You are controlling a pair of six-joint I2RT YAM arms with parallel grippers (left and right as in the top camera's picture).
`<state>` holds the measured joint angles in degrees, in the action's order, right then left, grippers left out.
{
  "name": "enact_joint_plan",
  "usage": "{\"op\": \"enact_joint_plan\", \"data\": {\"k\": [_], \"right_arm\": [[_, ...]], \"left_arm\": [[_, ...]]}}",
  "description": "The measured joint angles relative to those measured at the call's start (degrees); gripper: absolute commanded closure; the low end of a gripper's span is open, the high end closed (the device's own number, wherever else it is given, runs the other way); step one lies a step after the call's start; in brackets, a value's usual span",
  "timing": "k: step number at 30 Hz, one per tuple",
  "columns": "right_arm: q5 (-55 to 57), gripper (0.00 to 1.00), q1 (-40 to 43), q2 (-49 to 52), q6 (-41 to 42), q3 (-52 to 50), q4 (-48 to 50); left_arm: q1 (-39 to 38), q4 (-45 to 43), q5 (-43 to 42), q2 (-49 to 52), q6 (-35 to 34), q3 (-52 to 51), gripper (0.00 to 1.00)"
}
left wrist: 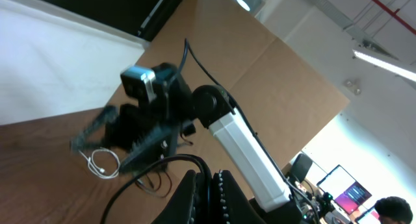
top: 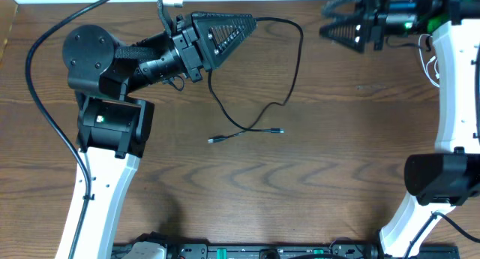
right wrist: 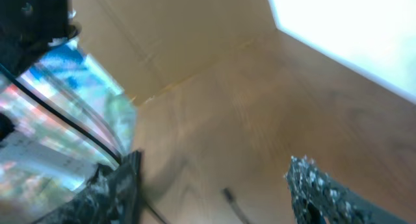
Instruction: Untangle cables
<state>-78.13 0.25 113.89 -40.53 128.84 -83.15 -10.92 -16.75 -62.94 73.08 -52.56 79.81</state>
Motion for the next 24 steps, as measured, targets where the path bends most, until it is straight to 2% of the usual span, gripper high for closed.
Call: {"op": "enact_joint_plan", "data": {"k": [5, 9, 10, 11, 12, 13, 14, 18, 20, 21, 22, 24], "right_arm": [[-0.4, 0.3, -3.5, 0.0, -13.3, 0.0, -13.0], [0.4, 0.33, -4.8, 0.0, -18.5, 0.0, -13.9], [0.5, 0.39, -5.2, 0.0, -19.0, 0.0, -13.9], [0.6, 0.5, -5.9, 0.0, -19.6, 0.0, -13.9], [0.7, 0.75, -6.7, 0.0, -20.0, 0.0, -13.9], [1.0, 0.9, -7.9, 0.0, -20.5, 0.0, -14.0], [1.2, 0.99, -8.8, 0.0, -20.8, 0.0, -13.8], [3.1, 0.99, -11.6, 0.0, -20.9, 0.0, -13.4], [3.6, 0.99, -11.1, 0.0, -18.4, -0.1, -10.9], [4.4, 0.99, -10.0, 0.0, -14.4, -0.1, -7.2], [4.9, 0.99, -9.6, 0.0, -12.8, -0.1, -5.6], [8.1, 0.99, -7.6, 0.0, -4.2, -0.2, 1.5]], "left_arm": [[0.0, 0.1, 0.0, 0.0, 0.0, 0.0, 0.92], [1.2, 0.2, -0.2, 0.0, 0.0, 0.0, 0.92], [1.5, 0.2, -0.2, 0.0, 0.0, 0.0, 0.92], [1.8, 0.3, -0.2, 0.0, 0.0, 0.0, 0.92], [1.9, 0.2, -0.2, 0.0, 0.0, 0.0, 0.92], [1.9, 0.3, -0.2, 0.0, 0.0, 0.0, 0.92], [1.9, 0.3, -0.2, 0.0, 0.0, 0.0, 0.92], [1.9, 0.4, -0.2, 0.0, 0.0, 0.0, 0.92], [1.9, 1.5, -0.2, 0.0, 0.0, 0.0, 0.91], [1.9, 3.1, -0.2, 0.0, 0.3, 0.0, 0.78], [1.9, 5.0, -0.1, 0.0, 0.9, 0.0, 0.71], [1.9, 10.3, -0.2, 0.0, 3.2, 0.2, 0.61]]}}
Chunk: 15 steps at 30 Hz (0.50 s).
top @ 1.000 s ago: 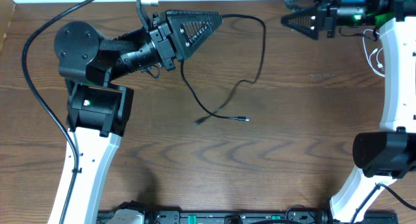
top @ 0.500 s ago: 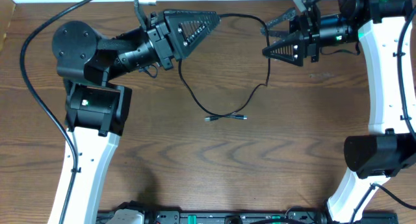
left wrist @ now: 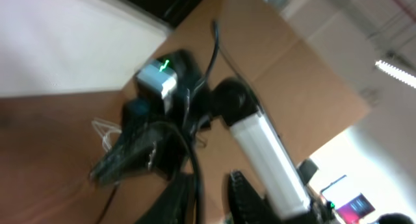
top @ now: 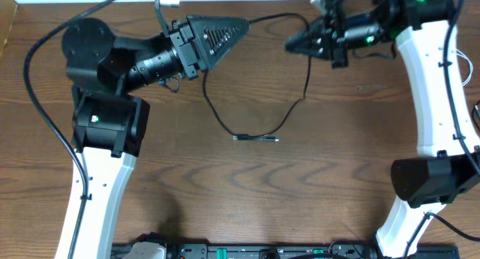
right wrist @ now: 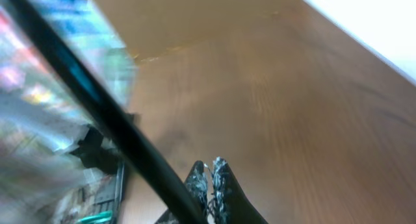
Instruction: Untangle cables
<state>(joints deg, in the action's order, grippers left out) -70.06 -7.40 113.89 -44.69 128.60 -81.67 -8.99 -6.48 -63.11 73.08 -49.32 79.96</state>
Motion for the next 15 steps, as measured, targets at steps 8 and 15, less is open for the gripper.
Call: {"op": "enact_joint_plan", "data": {"k": [8, 15], "right_arm": [[21.4, 0.99, 7.6, 0.0, 35.1, 0.0, 16.7], [30.2, 0.99, 14.0, -0.7, 52.2, 0.0, 34.8]], "left_arm": [[0.0, 20.8, 1.0, 0.0, 14.9, 0.2, 0.44], [0.0, 26.6, 5.7, 0.0, 19.8, 0.2, 0.43]]}}
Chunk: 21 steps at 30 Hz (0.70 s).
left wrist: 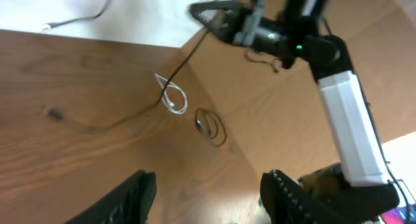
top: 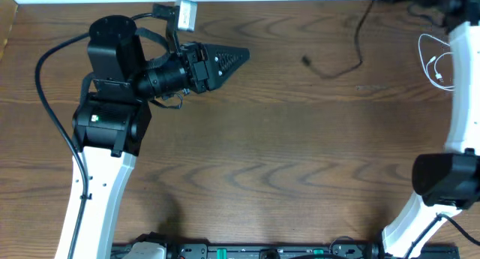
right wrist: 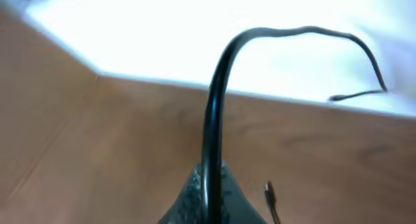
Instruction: Untangle cables
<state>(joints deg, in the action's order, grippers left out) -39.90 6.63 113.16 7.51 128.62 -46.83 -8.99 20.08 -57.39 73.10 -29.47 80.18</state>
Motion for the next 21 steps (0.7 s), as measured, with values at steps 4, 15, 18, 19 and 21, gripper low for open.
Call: {"op": "enact_joint_plan", "data": {"k": [4, 15, 18, 19, 21], "right_arm": [[7.8, 0.99, 6.3, -0.5, 6.9, 0.0, 6.8], [24.7, 0.98, 24.3, -0.6, 17.1, 0.0, 17.8], [27.3, 0.99, 27.2, 0.0, 17.8, 0.0, 17.6], [27.8, 0.99, 27.6, 0.3, 17.8, 0.1, 17.5], [28.3, 0.99, 28.3, 1.9, 17.8, 0.2, 16.9]], "left_arm": [[0.0, 0.1, 0.9, 0.0, 1.1, 0.0, 0.43], [0.0, 0.5, 5.1, 0.0, 2.8, 0.0, 0.43], [0.0, 0.5, 6.1, 0.0, 2.8, 0.0, 0.43], [0.0, 0.5, 6.5, 0.0, 2.8, 0.0, 0.43], [0.0, 0.5, 6.8, 0.0, 2.8, 0.0, 0.43]]}}
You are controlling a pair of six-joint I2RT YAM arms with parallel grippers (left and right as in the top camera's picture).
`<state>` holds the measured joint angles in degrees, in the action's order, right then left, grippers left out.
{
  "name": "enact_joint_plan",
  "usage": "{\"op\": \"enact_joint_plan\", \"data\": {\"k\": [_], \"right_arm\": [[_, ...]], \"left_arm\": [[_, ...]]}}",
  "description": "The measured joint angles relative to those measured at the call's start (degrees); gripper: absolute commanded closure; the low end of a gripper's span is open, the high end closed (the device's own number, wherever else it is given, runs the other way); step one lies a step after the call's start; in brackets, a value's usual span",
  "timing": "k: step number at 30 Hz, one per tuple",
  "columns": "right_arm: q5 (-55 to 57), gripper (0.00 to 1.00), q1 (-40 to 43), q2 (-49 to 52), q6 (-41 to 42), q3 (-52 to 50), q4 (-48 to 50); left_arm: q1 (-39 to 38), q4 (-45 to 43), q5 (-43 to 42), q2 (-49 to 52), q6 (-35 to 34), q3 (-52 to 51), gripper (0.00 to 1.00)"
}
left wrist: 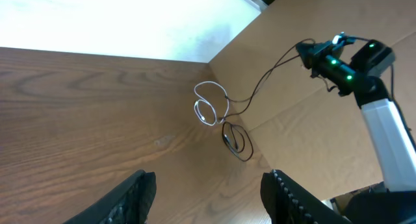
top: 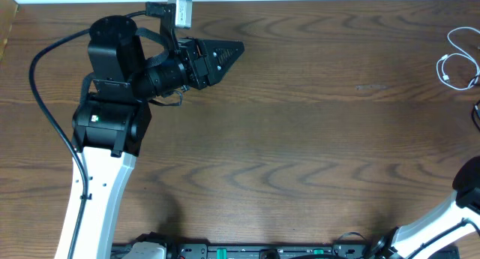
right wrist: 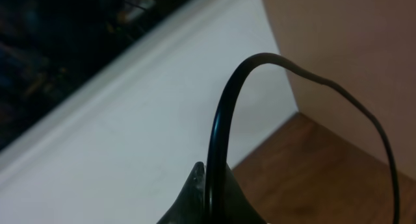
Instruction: Untangle cables
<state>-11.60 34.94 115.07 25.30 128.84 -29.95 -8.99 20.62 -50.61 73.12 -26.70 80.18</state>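
My right gripper (right wrist: 211,177) is shut on a thin black cable (right wrist: 220,113) that arcs up out of its fingers. In the left wrist view the right gripper (left wrist: 311,52) is raised beyond the table's far right end. From it the black cable (left wrist: 266,78) slants down to the table beside a white cable loop (left wrist: 207,109). The white cable (top: 454,61) lies at the table's far right. My left gripper (top: 235,47) hovers at the back left, open and empty (left wrist: 211,180). The right gripper is out of the overhead view.
A separate black cable coil (left wrist: 238,140) lies next to the white loop, and only its edge (top: 477,112) shows at the overhead frame's right border. A cardboard wall (left wrist: 305,126) rises beyond the table's right end. The left arm's base (top: 112,116) stands at the left.
The black cable hung over the table's back right with its end lying on the wood. Now it is off the middle and slants down by the white loop. The right gripper is further right.
First my left gripper held the black cable, which trailed across the table's middle, while the right stood open at the back right. Then the right gripper was shut on the cable near the left. Later the left was open and empty, and the cable is now at the far right.
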Motion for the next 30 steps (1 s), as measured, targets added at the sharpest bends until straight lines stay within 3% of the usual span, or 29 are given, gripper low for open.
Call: {"op": "enact_joint_plan", "data": {"k": [1, 2, 3, 4, 8, 16, 19, 20, 22, 23, 30], "right_arm": [[0.1, 0.88, 0.2, 0.9, -0.1, 0.0, -0.2], [0.2, 0.51, 0.2, 1.8, -0.3, 0.1, -0.4], [0.4, 0.33, 0.3, 3.3, -0.9, 0.1, -0.9], [0.5, 0.01, 0.3, 4.7, -1.6, 0.1, -2.0], [0.4, 0.01, 0.3, 9.1, -3.1, -0.1, -8.0], [-10.0, 0.01, 0.1, 5.5, -3.6, -0.1, -18.5], [-14.0, 0.01, -1.1, 0.3, -4.7, -0.1, -27.6], [-15.4, 0.01, -2.1, -2.2, -5.9, -0.1, -31.3], [-16.6, 0.01, -3.7, -5.0, -8.0, 0.0, -35.2], [-17.2, 0.01, -5.0, -6.8, -9.5, 0.1, -37.9], [-16.0, 0.01, -19.8, -17.6, -21.6, 0.2, -52.7]], "left_arm": [[0.0, 0.0, 0.0, 0.1, 0.0, 0.0, 0.43], [0.0, 0.0, 0.0, 0.2, 0.0, 0.0, 0.43], [0.0, 0.0, 0.0, 0.5, 0.0, 0.0, 0.43], [0.0, 0.0, 0.1, 0.8, 0.0, 0.0, 0.43], [0.0, 0.0, 0.4, 2.4, 0.0, 0.0, 0.43], [0.0, 0.0, 0.4, 3.0, 0.0, 0.0, 0.42], [0.0, 0.2, 0.5, 3.0, 0.2, 0.0, 0.33], [0.0, 0.5, 0.4, 3.0, 0.2, 0.0, 0.24], [0.0, 1.5, 0.6, 3.0, 0.6, 0.0, 0.16], [0.0, 2.3, 0.6, 3.0, 0.8, 0.0, 0.02], [0.0, 5.0, 1.0, 3.0, 1.0, 0.0, 0.02]]}}
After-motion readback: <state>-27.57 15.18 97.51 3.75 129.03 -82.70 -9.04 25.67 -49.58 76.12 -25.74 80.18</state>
